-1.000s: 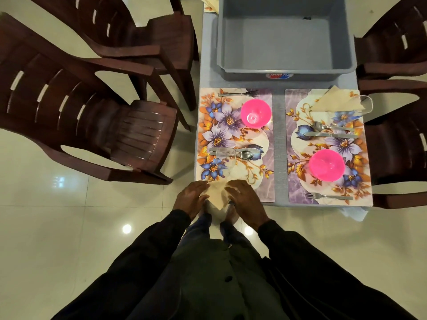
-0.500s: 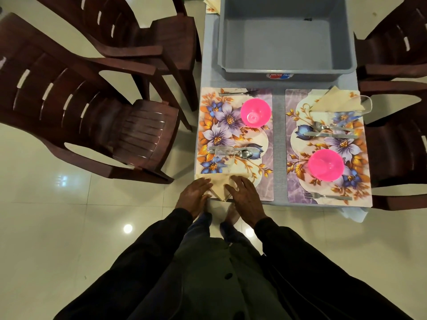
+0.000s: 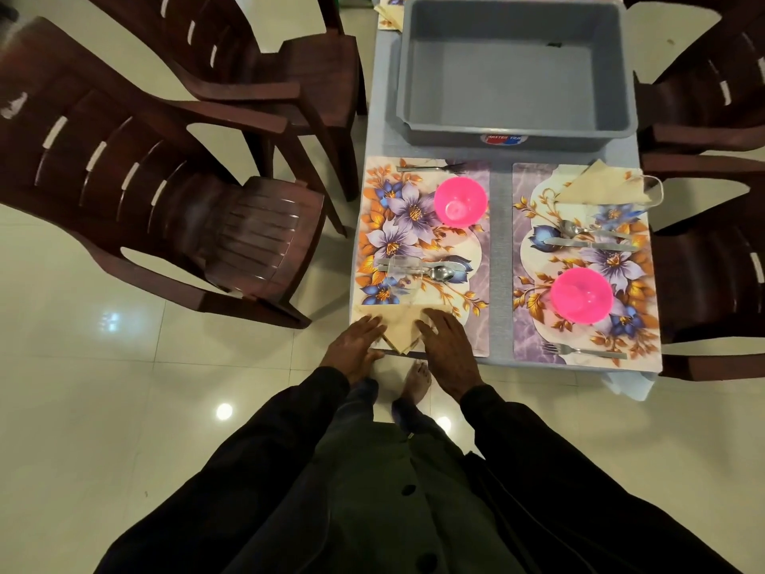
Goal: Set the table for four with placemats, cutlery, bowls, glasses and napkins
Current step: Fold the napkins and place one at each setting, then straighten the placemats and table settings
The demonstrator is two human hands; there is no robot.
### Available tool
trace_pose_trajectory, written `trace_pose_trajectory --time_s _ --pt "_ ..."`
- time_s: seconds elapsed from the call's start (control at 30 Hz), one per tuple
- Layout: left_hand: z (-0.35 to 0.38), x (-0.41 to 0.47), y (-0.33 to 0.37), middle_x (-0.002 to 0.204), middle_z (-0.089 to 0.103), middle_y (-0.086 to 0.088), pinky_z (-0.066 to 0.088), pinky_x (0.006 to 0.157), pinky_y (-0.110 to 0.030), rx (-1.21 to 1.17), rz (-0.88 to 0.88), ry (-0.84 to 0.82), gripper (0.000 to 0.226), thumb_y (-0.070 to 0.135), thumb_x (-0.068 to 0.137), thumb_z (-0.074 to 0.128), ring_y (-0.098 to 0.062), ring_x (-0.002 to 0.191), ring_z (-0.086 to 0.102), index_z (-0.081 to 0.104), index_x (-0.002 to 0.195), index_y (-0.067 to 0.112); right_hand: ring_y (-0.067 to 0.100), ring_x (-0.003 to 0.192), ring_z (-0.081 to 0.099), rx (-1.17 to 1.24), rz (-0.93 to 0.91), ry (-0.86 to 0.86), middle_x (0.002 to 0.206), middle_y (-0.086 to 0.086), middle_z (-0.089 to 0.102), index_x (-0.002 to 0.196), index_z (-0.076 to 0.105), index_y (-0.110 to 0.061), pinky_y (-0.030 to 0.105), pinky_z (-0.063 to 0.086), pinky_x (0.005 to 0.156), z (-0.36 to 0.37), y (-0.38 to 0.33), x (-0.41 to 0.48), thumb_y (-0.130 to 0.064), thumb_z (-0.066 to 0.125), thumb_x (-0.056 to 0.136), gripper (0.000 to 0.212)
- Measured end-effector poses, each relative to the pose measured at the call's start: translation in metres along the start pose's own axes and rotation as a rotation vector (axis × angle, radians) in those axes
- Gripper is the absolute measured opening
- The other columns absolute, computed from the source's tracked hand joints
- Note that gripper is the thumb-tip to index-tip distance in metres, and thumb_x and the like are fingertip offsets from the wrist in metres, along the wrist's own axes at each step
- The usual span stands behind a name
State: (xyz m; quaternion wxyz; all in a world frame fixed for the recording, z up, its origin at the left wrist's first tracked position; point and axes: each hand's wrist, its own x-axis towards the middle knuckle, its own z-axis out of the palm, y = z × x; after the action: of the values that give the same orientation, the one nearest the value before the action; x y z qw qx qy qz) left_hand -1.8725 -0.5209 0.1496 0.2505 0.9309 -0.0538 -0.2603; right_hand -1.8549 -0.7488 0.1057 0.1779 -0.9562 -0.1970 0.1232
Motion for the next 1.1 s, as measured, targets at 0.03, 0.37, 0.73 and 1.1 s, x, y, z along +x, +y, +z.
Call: trace_pose_trajectory --time_s 0.03,0.37,0.73,1.1 --pt "-0.001 0.0 0.0 0.167 0.024 0.0 0.022 0.123 -0.039 -0.006 -0.003 -0.02 0.061 0.029 0.102 0.059 -0.02 0.155 0.017 0.034 0.157 0.021 0.039 0.136 0.048 0.0 -0.001 0.015 0.144 0.02 0.054 0.134 0.061 -0.008 0.048 0.038 0.113 -0.002 0.0 0.0 -0.013 0.084 0.08 0.059" --pt "-0.011 0.009 0.0 0.169 0.015 0.004 0.02 0.124 -0.037 0.037 0.061 -0.129 0.07 0.042 0.102 0.055 -0.019 0.156 0.011 0.021 0.161 0.027 0.04 0.134 0.052 -0.024 0.129 0.041 0.141 0.021 0.058 0.132 0.063 -0.004 0.048 0.044 0.109 -0.026 -0.02 -0.006 0.009 0.083 0.067 0.069" --pt "-0.078 -0.019 -0.078 0.144 0.058 -0.012 0.039 0.113 -0.042 -0.007 0.261 0.118 0.044 0.026 0.098 0.065 -0.031 0.135 0.052 0.06 0.138 0.009 0.038 0.096 0.07 0.033 0.251 0.191 0.106 0.018 0.074 0.112 0.072 -0.003 0.044 0.06 0.077 -0.043 -0.117 -0.002 0.001 0.079 0.077 0.035" --pt "-0.158 -0.063 -0.173 0.146 0.057 0.001 0.043 0.11 -0.037 -0.095 -0.043 0.162 0.05 0.047 0.098 0.053 -0.022 0.133 0.053 0.06 0.139 0.019 0.034 0.096 0.069 0.041 0.207 0.178 0.106 0.015 0.073 0.113 0.071 -0.006 0.037 0.055 0.081 -0.04 -0.203 0.06 -0.011 0.06 0.096 0.021"
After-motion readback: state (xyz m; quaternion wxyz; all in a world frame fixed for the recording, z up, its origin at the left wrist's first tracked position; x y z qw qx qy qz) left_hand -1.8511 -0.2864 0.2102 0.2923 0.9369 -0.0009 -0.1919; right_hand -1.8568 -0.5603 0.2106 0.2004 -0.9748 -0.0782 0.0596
